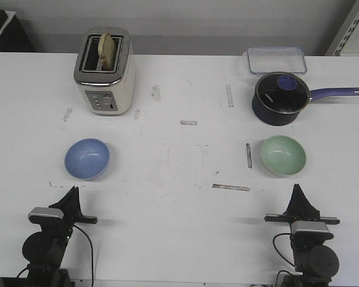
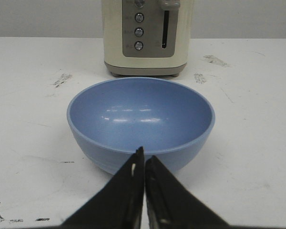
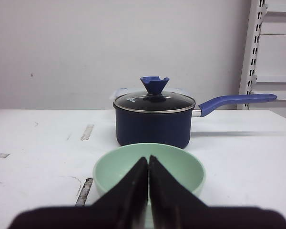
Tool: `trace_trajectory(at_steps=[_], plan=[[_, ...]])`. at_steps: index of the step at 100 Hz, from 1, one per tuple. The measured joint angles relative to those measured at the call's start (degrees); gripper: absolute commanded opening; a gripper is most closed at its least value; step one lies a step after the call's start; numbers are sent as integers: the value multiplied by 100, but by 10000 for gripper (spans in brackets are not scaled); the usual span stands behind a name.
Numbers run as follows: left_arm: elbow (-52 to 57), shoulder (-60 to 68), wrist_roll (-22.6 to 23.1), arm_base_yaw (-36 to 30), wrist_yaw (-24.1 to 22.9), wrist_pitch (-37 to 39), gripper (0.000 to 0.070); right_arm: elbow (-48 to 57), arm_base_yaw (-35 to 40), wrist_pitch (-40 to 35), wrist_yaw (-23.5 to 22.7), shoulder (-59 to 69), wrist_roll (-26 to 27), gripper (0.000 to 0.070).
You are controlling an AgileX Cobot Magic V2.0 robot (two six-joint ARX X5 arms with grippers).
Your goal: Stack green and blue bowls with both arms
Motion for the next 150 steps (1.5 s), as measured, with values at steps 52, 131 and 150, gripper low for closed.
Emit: trace_trajectory(at_steps=[52,131,150], plan=[[0,0,-2,0,0,0,1,184,2,-531,-2,46,0,0],[0,0,-2,0,0,0,1,3832,0,-3314,-186,4577,306,0],[0,0,-2,0,0,0,1,5053,-7,-4258,-195,5676,485,0]])
